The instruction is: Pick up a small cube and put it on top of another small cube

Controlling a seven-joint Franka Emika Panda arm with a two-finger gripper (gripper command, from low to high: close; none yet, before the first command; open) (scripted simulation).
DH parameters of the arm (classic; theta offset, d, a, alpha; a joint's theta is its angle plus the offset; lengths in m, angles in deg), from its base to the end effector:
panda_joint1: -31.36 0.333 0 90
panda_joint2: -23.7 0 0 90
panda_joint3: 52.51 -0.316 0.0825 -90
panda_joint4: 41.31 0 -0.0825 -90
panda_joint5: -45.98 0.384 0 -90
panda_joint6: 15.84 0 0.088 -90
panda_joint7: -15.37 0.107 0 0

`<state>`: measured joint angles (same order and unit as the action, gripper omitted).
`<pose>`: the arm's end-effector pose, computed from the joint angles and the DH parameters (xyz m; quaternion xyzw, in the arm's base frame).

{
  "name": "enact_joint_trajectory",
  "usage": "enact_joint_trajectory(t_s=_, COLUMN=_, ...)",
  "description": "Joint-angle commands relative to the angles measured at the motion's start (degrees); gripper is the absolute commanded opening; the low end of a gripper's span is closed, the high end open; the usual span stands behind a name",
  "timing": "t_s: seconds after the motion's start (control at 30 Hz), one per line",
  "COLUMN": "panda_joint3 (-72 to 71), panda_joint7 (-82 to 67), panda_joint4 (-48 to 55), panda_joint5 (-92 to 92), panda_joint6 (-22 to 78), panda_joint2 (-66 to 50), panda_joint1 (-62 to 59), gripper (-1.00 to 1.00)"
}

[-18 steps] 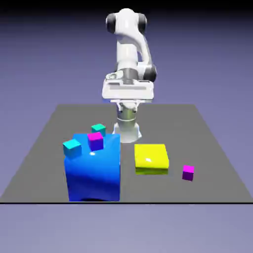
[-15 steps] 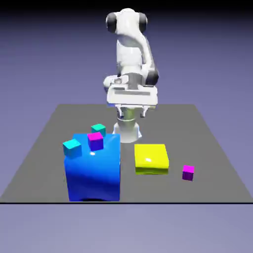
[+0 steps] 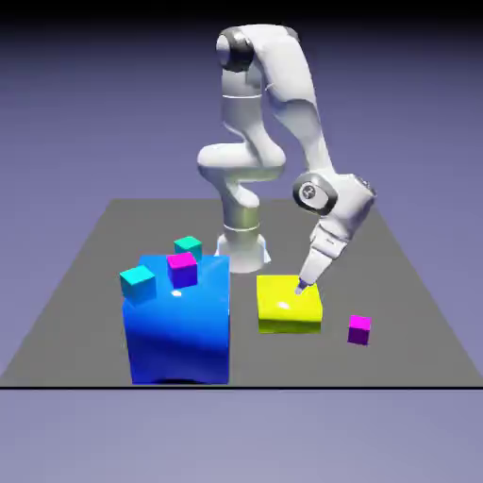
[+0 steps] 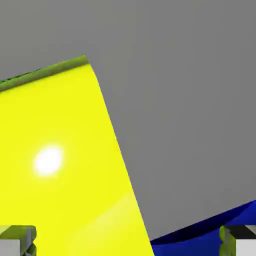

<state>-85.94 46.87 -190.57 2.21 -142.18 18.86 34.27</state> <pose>0.3243 0.2159 0.2044 0.8949 0.3271 -0.0518 0.2990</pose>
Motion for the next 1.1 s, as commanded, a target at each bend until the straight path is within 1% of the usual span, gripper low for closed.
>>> enact_joint_trajectory(t_s=0.0, panda_joint3=-1.8, panda_joint7=-0.6, panda_joint4=0.6, panda_joint5=-2.3, panda_joint6=2.5, panda_joint2=-2.0, panda_joint1=0.0, gripper=0.00)
enact_joint_trajectory(t_s=0.27, panda_joint3=-15.9, panda_joint7=-5.2, panda_joint4=5.5, panda_joint5=-20.4, panda_joint6=22.4, panda_joint2=-17.6, panda_joint1=0.8, gripper=0.00)
enact_joint_trajectory(t_s=0.6, panda_joint3=-24.8, panda_joint7=-7.7, panda_joint4=10.5, panda_joint5=-45.3, panda_joint6=43.6, panda_joint2=-35.7, panda_joint1=4.5, gripper=0.00)
enact_joint_trajectory(t_s=0.83, panda_joint3=-13.1, panda_joint7=-2.9, panda_joint4=10.8, panda_joint5=-62.7, panda_joint6=48.0, panda_joint2=-42.7, panda_joint1=11.7, gripper=0.00)
enact_joint_trajectory(t_s=0.93, panda_joint3=-15.6, panda_joint7=-3.1, panda_joint4=9.5, panda_joint5=-70.2, panda_joint6=52.6, panda_joint2=-44.0, panda_joint1=9.9, gripper=0.00)
enact_joint_trajectory(t_s=1.0, panda_joint3=-15.7, panda_joint7=-3.1, panda_joint4=9.5, panda_joint5=-70.3, panda_joint6=52.7, panda_joint2=-44.0, panda_joint1=9.9, gripper=0.00)
enact_joint_trajectory(t_s=1.07, panda_joint3=-11.5, panda_joint7=-3.6, panda_joint4=12.0, panda_joint5=-75.0, panda_joint6=50.4, panda_joint2=-46.0, panda_joint1=9.2, gripper=0.00)
